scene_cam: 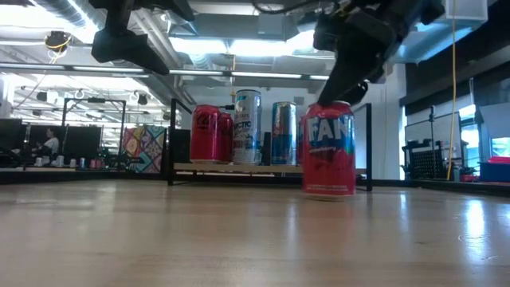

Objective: Place canned beverage on shelf
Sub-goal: Put the orange soda can on the shelf and align it with the other orange soda can

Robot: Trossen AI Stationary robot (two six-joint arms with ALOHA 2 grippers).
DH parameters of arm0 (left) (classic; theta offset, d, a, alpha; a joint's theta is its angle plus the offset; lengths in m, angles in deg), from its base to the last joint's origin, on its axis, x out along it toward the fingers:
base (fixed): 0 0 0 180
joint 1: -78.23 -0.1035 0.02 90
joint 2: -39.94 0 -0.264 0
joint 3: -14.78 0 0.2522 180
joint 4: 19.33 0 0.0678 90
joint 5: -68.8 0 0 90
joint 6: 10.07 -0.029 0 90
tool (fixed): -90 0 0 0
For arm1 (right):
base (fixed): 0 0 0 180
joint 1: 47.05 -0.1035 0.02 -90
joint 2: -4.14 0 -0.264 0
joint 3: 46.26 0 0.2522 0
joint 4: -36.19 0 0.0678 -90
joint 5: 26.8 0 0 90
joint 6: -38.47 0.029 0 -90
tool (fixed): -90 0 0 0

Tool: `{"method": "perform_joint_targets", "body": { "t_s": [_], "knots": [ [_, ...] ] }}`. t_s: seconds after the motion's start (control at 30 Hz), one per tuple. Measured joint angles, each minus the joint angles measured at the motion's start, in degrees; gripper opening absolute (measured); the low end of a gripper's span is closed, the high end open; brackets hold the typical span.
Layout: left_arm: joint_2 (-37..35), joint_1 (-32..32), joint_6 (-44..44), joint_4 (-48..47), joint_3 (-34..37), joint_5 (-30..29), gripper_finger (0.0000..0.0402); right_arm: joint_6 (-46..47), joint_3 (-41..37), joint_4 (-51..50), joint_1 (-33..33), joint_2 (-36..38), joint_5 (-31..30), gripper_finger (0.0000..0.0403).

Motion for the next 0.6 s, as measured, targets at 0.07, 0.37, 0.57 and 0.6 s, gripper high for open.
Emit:
{"method": "perform_joint_targets", "body": {
  "t_s": [0.07, 0.37, 0.57, 0.6],
  "knots": [
    [0.0, 0.0, 0.0, 0.0, 0.0, 0.0, 0.0365, 0.8, 2.5, -3.5, 0.0, -1.6, -0.5, 0.0376],
    [0.0, 0.0, 0.4, 0.2, 0.0, 1.0, 0.0365, 2.7, 4.7, -5.8, -0.1, -8.2, 1.1, 0.0376],
    [0.0, 0.0, 0.3, 0.5, 0.0, 0.9, 0.0365, 2.1, 4.8, -4.6, -0.1, -8.4, 3.7, 0.0324],
    [0.0, 0.0, 0.2, 0.5, 0.0, 0.9, 0.0365, 1.5, 4.8, -4.7, -0.1, -8.3, 3.7, 0.0305]
  ]
}}
